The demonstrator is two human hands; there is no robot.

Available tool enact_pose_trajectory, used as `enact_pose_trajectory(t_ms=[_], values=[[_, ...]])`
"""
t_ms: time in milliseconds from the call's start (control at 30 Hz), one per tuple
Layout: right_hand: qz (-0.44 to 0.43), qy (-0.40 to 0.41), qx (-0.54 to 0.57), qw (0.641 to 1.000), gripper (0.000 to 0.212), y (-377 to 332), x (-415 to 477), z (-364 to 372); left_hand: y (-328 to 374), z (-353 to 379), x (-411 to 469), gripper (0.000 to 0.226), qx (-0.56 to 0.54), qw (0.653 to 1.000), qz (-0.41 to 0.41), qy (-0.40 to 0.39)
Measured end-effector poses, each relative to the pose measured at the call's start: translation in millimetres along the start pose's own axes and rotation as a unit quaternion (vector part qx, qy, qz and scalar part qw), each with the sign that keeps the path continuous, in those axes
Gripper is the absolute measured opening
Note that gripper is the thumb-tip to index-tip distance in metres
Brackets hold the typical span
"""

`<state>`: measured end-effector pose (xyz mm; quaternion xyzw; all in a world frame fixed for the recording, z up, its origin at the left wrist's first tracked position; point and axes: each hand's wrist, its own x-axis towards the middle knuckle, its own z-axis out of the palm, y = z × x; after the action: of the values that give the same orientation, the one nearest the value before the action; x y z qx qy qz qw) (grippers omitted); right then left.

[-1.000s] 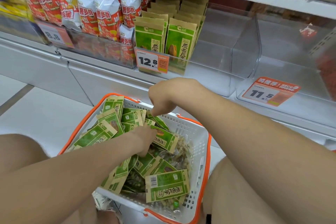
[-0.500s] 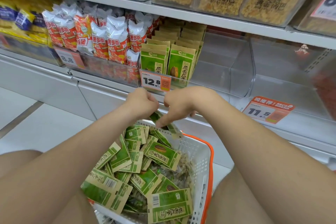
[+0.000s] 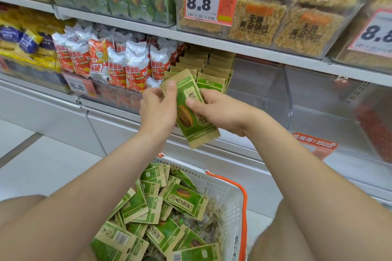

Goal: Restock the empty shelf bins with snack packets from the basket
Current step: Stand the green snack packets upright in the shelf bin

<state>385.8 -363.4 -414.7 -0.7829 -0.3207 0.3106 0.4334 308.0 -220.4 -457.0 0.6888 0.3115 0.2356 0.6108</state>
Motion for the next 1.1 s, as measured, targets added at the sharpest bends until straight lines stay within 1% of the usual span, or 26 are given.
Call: enact_pose_trajectory(t_ms=[33,67,100,167,200,300,367,400,467,533,567,600,633,700,733,800,867,933,1000,1033,1067,1100], values=[[-0.025,0.035,-0.003,0.999,0.033,0.7,2.3,2.9,0.9,2.6,-0.7,0.063,-0.047,0.998,-0.020,-0.028],[-0.052,0.080,-0.042,0.995,0.044,2.2,6.6,6.3,2.8,5.7,-2.6,0.052,-0.097,0.993,-0.035,-0.056],[-0.079,0.128,-0.112,0.982,0.054,4.1,11.5,9.4,4.8,8.1,-4.4,0.046,-0.133,0.987,-0.049,-0.073],[-0.115,0.201,-0.244,0.942,0.064,6.2,17.1,17.8,7.1,11.1,-6.2,0.044,-0.170,0.980,-0.075,-0.068],[-0.122,0.223,-0.269,0.929,0.065,6.4,18.6,22.3,7.9,11.8,-6.0,0.044,-0.182,0.977,-0.092,-0.056],[-0.144,0.254,-0.257,0.921,0.064,3.9,18.8,33.4,13.0,9.8,-4.2,0.046,-0.225,0.964,-0.140,-0.037],[-0.153,0.246,-0.240,0.926,0.062,2.0,18.3,35.7,15.5,7.4,-2.9,0.046,-0.247,0.958,-0.140,-0.035],[-0.156,0.239,-0.235,0.929,0.060,0.8,18.4,34.9,15.9,6.7,-2.4,0.044,-0.241,0.963,-0.118,-0.032],[-0.154,0.228,-0.203,0.940,0.049,-2.3,17.9,28.4,14.5,4.1,-1.8,0.044,-0.178,0.984,-0.028,-0.002],[-0.140,0.209,-0.088,0.964,0.022,-5.1,14.7,19.0,11.7,0.7,0.2,0.047,-0.061,0.994,0.094,0.014],[-0.127,0.200,-0.028,0.971,0.017,-6.2,12.1,14.6,11.9,0.0,0.6,0.048,-0.009,0.990,0.140,0.010],[-0.120,0.194,0.015,0.973,0.017,-7.1,10.0,10.7,12.7,-0.1,1.1,0.047,0.018,0.987,0.161,-0.003],[-0.120,0.202,0.030,0.971,0.017,-7.7,8.9,7.6,15.1,-0.1,-0.2,0.044,0.019,0.986,0.164,-0.031],[-0.121,0.260,0.033,0.957,0.017,-6.4,11.8,3.6,17.5,-0.7,-2.6,0.035,0.038,0.980,0.173,-0.089],[-0.114,0.296,0.035,0.948,0.020,-6.0,13.8,2.5,18.3,-1.6,-5.5,0.039,0.066,0.972,0.197,-0.113],[-0.084,0.340,0.052,0.935,0.029,-7.4,14.9,2.2,15.0,-1.5,-11.2,0.065,0.089,0.952,0.246,-0.157],[-0.049,0.349,0.068,0.934,0.032,-9.1,13.0,2.0,10.8,-0.4,-16.7,0.094,0.078,0.939,0.277,-0.186],[0.003,0.328,0.122,0.937,0.026,-7.3,11.5,-1.7,10.3,-0.3,-19.7,0.117,0.084,0.934,0.294,-0.185],[0.067,0.289,0.199,0.934,0.022,-5.8,10.1,-4.3,10.9,-1.2,-21.2,0.122,0.126,0.922,0.329,-0.161],[0.086,0.282,0.211,0.932,0.023,-5.0,9.6,-5.0,11.1,-2.0,-20.5,0.121,0.148,0.914,0.346,-0.149],[0.082,0.292,0.196,0.933,0.027,-3.5,9.9,-5.3,11.5,-2.8,-18.9,0.122,0.166,0.909,0.353,-0.146],[0.054,0.320,0.152,0.934,0.032,-1.0,11.8,-5.7,11.5,-4.0,-16.0,0.124,0.181,0.908,0.346,-0.150]])
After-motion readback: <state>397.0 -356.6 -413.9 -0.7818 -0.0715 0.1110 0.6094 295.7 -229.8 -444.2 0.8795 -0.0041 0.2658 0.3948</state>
